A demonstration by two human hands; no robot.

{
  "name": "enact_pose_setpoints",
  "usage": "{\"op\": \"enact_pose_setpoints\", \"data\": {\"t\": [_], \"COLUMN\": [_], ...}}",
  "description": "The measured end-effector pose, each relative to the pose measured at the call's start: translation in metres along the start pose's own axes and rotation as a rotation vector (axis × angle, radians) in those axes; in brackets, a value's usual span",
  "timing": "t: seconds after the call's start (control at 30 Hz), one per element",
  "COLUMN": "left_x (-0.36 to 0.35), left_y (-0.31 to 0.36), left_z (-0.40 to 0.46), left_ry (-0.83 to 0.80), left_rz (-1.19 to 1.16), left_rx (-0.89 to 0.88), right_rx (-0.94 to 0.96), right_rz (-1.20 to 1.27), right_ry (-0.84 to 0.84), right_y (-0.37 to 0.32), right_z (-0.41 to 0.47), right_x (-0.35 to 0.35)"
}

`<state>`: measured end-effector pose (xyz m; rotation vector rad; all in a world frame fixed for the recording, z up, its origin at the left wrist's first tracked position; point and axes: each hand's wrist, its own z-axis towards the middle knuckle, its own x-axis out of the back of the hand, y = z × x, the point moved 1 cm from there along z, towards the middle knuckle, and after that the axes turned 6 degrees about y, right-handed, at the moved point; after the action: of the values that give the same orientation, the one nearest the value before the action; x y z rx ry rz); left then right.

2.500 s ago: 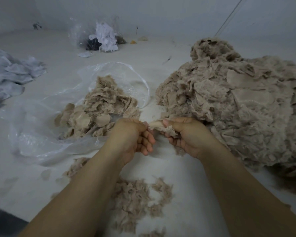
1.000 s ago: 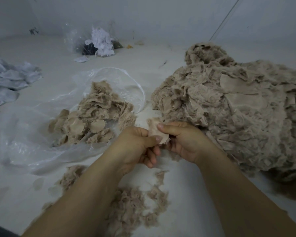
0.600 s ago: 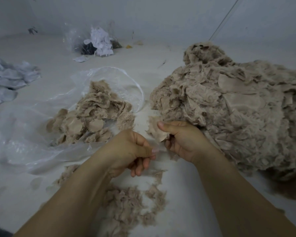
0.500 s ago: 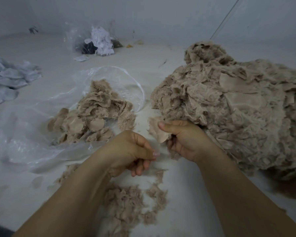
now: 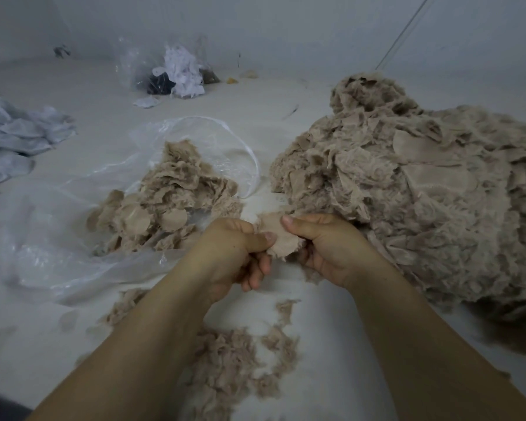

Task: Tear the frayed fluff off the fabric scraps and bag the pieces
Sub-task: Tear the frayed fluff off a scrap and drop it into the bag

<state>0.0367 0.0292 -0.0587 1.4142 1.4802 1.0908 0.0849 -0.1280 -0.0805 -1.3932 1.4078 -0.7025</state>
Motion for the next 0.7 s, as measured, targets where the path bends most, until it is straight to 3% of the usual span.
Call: {"op": "enact_pose_setpoints", "data": {"t": [0.17,0.33,0.57,0.7], "left_x": [-0.002,0.002,0.01,0.008], "left_y": [0.0,0.001,0.0,0.003], "left_z": [0.001,0.007,0.007,0.004], "left_ry": [0.053,0.104,0.162,0.032], "left_rz": [-0.08,-0.105,-0.142,-0.071], "left_rx": [-0.015,-0.056,-0.06,-0.009], "right_rx": [-0.023,0.018,-0.039,0.008], "right_rz": [-0.004,-0.087,0.052,0.014], "right_ry": [0.027,-0.061,0.022,0.01], "right_y": [-0.001,-0.001,0.0,0.001], "right_z": [0.004,0.002,0.008,0.006], "right_x": [0.0,0.001,0.005,0.001]}}
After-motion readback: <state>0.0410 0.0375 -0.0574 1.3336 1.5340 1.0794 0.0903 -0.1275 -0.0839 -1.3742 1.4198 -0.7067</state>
